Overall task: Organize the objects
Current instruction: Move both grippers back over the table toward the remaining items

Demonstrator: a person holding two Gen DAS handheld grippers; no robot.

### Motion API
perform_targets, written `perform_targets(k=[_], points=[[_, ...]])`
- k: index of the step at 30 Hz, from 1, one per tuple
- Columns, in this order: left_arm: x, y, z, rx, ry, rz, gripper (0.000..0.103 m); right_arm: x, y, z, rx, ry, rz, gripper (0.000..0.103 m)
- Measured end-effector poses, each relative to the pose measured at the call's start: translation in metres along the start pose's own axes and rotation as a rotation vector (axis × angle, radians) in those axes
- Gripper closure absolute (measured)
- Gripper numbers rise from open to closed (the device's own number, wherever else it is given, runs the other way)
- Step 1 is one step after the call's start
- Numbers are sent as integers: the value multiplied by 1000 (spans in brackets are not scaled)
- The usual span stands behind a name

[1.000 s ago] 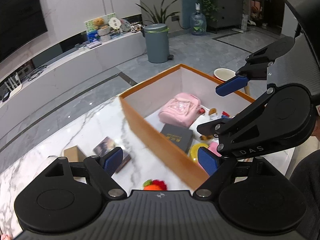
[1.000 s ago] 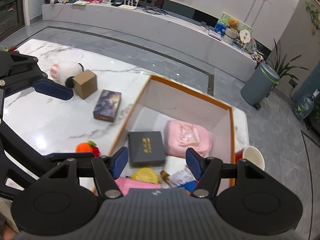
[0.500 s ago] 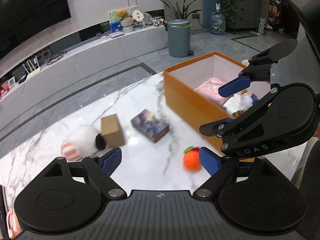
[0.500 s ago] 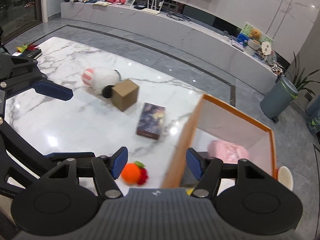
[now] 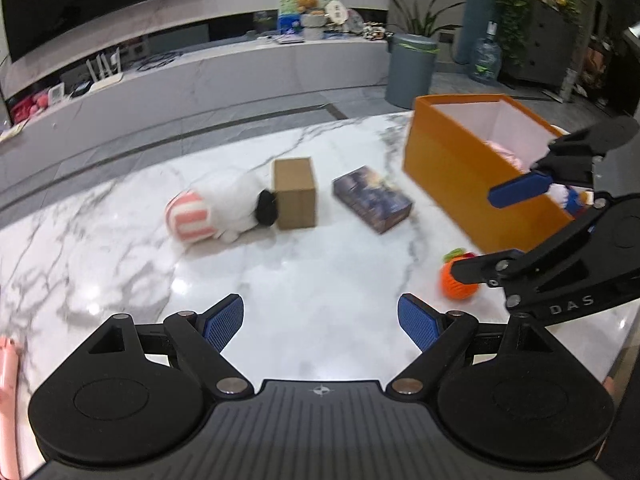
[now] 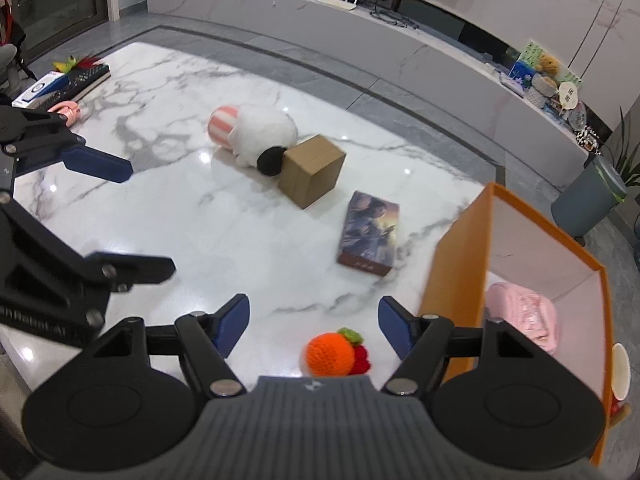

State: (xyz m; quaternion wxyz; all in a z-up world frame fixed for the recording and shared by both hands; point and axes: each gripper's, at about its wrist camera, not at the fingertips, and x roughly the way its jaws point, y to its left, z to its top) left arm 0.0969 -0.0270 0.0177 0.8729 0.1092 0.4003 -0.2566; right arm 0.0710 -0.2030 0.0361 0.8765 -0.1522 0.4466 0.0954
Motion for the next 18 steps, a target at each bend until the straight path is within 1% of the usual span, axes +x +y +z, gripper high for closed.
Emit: perform_targets(k=[11,14,18], points=[[32,25,-15,-38,31,10,2,51,7,-2,29,52,12,29],[35,29,-13,-21,-3,46,2,62,4,-2,53,50,-14,29],[33,41,0,-9,-86,103,2,74,-8,5,116,18,-67,28]])
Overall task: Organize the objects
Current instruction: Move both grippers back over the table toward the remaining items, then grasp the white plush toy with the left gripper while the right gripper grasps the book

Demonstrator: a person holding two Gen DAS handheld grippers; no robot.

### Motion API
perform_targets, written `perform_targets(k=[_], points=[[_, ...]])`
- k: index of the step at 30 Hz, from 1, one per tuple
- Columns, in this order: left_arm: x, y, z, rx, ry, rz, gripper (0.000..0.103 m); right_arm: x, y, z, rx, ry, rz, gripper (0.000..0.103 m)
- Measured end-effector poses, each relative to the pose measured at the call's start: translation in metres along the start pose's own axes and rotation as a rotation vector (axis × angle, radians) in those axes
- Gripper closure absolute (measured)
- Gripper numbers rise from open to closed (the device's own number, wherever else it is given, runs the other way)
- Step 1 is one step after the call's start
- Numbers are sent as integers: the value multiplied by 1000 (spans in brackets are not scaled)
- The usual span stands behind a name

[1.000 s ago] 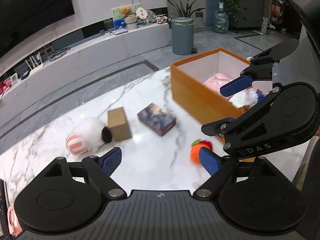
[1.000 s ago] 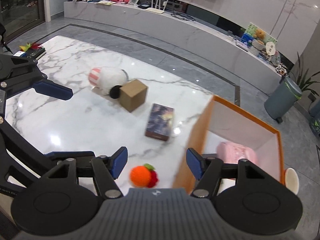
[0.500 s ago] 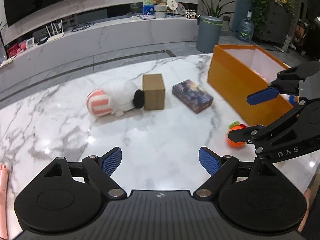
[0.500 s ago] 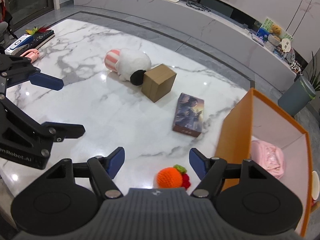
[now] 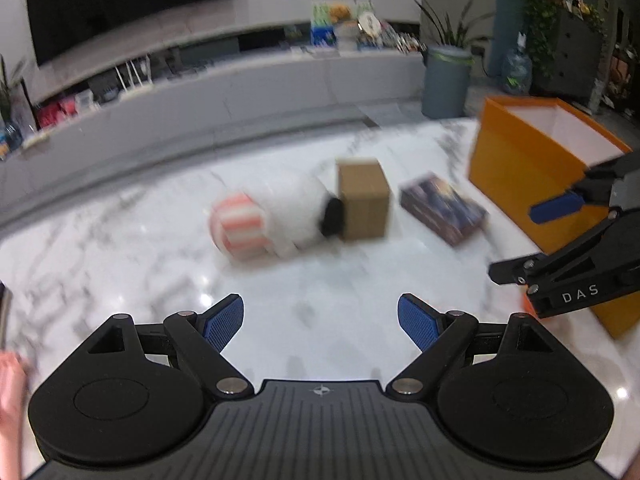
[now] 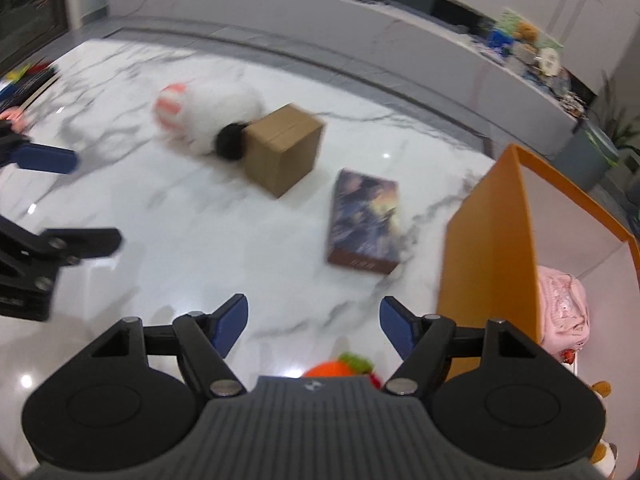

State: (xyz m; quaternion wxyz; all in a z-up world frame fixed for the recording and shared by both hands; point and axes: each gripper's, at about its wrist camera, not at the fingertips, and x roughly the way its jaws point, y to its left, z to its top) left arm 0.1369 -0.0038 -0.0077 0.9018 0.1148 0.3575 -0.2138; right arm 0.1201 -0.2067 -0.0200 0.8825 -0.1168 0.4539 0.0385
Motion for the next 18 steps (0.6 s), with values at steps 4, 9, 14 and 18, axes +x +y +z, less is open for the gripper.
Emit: perform_targets(k=[4,9,14,18], points=[[4,18,20,-37,-49,23,2,13,-11,15,58,-26,-42,26],[21,33,41,-55,-72,17,2,32,-22,31,102,-32,-64,26],[40,40,59,-70,-94,3,2,48,-28,37,129,-37,-78,26],[60,42,68,-89,-65,-15,2,60,-32,39,146,-36,-85,26]])
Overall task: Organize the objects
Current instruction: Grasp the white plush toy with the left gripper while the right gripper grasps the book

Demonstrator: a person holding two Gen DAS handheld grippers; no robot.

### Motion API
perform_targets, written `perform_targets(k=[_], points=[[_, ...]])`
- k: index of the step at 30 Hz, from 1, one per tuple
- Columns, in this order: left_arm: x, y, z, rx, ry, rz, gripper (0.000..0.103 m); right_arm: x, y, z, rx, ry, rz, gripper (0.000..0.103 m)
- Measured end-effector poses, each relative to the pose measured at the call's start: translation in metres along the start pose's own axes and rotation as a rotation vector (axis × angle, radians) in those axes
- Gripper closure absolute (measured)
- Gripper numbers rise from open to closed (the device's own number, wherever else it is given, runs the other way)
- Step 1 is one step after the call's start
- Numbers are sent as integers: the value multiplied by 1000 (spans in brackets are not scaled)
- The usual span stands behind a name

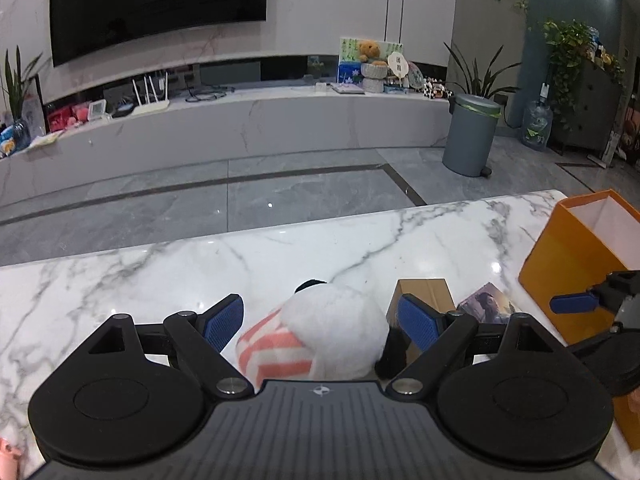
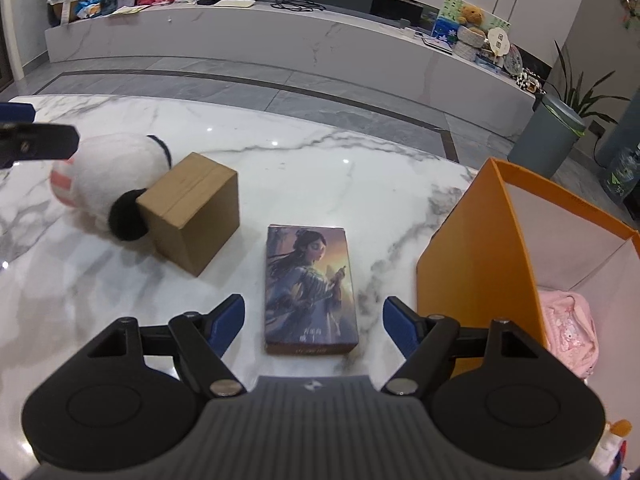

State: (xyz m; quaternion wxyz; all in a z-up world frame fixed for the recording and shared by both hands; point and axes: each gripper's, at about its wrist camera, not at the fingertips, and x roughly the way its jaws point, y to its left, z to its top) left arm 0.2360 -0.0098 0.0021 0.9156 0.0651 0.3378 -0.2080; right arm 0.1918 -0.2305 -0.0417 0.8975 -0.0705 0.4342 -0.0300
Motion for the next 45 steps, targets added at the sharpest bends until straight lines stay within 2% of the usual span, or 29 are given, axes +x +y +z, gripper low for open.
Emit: perform_targets(k=[6,9,14,27,30,33,35,37,42,45], points=[[28,-2,-1,56,70,-9,2,16,-2,4,13,9,-2,25],[39,0,-2,50,101,-28,2,21,-1,6,9,11,0,22],[49,1,-4,59,114,-26,0,31,0,7,17,21,2,22],[62,6,-6,-13,177,-35,0,44,-1,10,41,37,22,21],[61,8,-8,-60,192,-29,0,44,2,10,44,39,43,24],[58,7,-11,-64,207,-23,0,40,7,8,26,31,51,27],[53,5,-17,-49,216,-22,0,38,8,7,20,33,58,32],[48,3,-23,-49,228,-27,0,34,10,6,5,35,59,41],[32,1,-49,-58,289,-63,0,23,18,-3,-21,50,78,42],[16,-8,-68,-4,289,-22,4,14,26,-11,-41,54,94,42]])
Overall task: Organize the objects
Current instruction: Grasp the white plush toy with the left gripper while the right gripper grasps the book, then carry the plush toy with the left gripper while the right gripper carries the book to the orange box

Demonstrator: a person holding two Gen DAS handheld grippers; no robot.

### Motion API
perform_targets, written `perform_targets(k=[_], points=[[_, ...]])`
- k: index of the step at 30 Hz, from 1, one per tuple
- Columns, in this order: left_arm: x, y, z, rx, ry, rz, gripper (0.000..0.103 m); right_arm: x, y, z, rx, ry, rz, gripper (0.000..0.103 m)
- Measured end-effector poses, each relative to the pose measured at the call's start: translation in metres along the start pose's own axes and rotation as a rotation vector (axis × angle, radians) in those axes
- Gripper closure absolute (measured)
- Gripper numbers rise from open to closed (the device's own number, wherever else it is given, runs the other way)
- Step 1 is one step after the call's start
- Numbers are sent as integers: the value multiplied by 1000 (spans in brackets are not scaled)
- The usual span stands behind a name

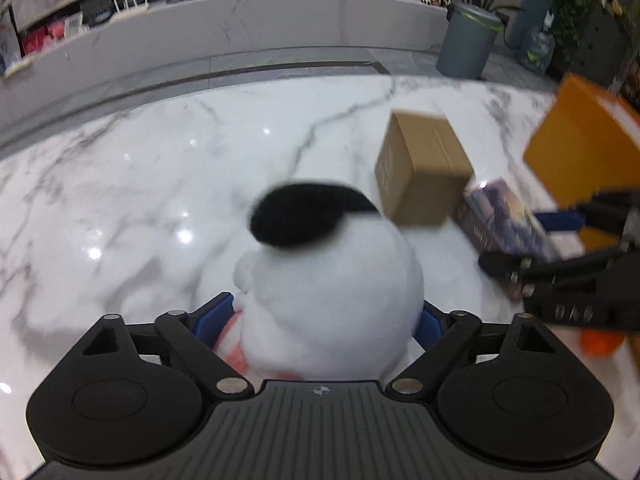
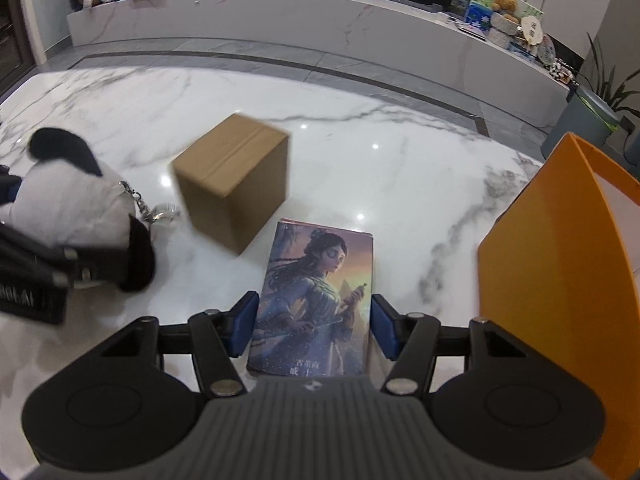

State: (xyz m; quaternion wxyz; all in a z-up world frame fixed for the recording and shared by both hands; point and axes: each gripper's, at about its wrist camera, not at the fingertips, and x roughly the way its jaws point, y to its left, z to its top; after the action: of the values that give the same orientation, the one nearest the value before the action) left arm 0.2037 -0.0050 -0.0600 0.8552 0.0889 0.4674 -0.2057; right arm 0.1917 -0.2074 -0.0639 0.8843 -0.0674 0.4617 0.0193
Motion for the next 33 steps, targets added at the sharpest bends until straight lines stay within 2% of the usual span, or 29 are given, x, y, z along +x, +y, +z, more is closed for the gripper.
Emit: perform_targets(k=[2,4,17,27,33], points=[[-7,-5,-15,30,1,35,18,-5,6,-6,-14,5,13,42],[-16,-7,-25,18,-6,29,24,-11,14,-13,-34,9,24,42],[-56,-24,-80,8,22,15,25,-43,53,-52,-116,13,80,42],[-65,-35,-95,9,10,33,24,-59,70,-72,-204,12,120,42],[-63,-33,-97,2,-34,31,17,-58,68,-71,-210,10,130,42]])
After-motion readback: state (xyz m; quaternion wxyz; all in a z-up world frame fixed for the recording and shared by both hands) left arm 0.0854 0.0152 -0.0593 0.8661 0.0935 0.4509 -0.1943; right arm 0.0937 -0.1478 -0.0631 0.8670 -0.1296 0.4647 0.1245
